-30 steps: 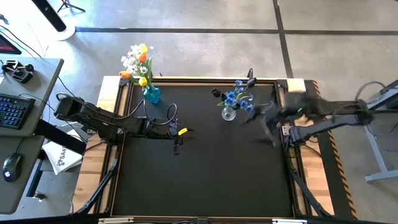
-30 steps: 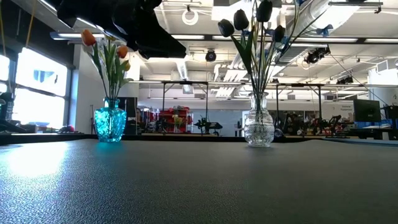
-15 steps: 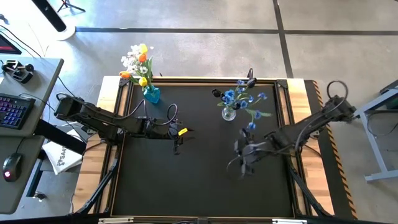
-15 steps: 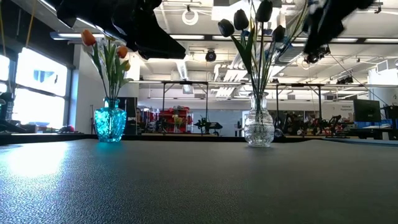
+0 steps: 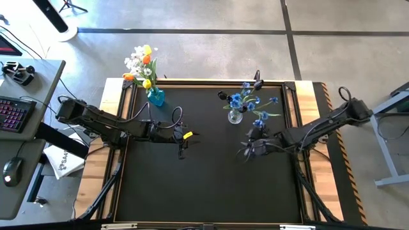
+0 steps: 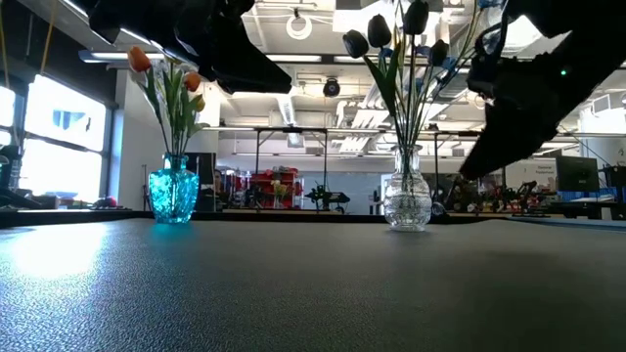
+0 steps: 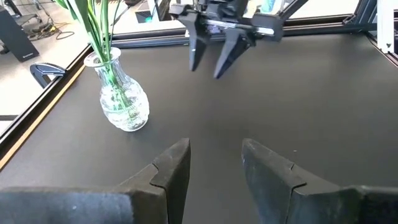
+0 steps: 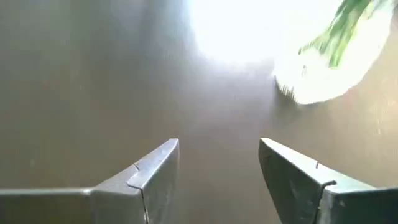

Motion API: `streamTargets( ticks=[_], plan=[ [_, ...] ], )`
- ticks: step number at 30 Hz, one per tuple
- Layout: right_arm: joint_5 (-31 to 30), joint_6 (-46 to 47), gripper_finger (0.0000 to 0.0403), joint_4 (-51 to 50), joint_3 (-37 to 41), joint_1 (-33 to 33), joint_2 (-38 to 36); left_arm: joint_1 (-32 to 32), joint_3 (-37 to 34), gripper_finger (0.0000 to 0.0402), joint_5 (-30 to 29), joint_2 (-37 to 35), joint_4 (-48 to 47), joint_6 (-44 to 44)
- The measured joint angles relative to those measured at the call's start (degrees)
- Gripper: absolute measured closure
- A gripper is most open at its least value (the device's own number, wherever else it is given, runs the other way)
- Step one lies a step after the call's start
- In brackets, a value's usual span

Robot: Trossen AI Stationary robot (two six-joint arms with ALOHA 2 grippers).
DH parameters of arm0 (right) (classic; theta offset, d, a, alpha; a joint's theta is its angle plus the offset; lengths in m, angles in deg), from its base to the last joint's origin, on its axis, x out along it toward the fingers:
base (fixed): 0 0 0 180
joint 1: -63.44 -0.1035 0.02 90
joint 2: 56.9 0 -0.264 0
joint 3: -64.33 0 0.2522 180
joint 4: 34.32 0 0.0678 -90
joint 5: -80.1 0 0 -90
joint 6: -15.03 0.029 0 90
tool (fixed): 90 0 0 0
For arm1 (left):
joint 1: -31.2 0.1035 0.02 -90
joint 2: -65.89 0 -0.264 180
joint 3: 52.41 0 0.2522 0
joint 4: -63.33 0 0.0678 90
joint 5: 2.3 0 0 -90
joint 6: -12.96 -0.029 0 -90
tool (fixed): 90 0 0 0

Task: Sort flowers into vase by color
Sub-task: Adjust the transparent vase

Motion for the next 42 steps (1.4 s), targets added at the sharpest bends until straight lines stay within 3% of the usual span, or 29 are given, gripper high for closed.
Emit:
streamTargets(
  ticks=[8, 12, 18, 23, 32, 37, 42],
  plan=[
    [-11.35, -9.74, 0.0105, 24.85, 8.64, 5.45, -0.34, 0.0, 0.0, 0.0267, 0.0, 0.0, 0.04, -0.02],
    [-14.65, -10.74, 0.0064, 27.7, 9.03, 9.46, -0.34, 0.0, 0.0, 0.0267, 0.0, 0.0, 0.07, -0.03],
    [-8.97, -18.04, 0.0054, 33.59, 9.04, 16.83, 0.44, 0.0, 0.0, 0.0267, 0.01, 0.0, 0.15, -0.04],
    [-1.82, -24.46, 0.0063, 42.93, 9.04, 22.6, 4.66, 0.0, 0.0, 0.0267, 0.02, 0.0, 0.15, -0.04],
    [0.0, -29.79, 0.0094, 53.96, 9.04, 24.85, 13.44, 0.0, 0.0, 0.0267, 0.02, 0.0, 0.13, -0.04],
    [1.14, -31.38, 0.0153, 58.26, 9.04, 24.78, 14.91, 0.0, 0.0, 0.0267, 0.02, 0.0, 0.15, -0.04],
    [2.26, -31.29, 0.0245, 59.37, 9.05, 25.99, 14.95, 0.0, -0.02, 0.0267, 0.0, 0.0, 0.2, -0.04]
  ],
)
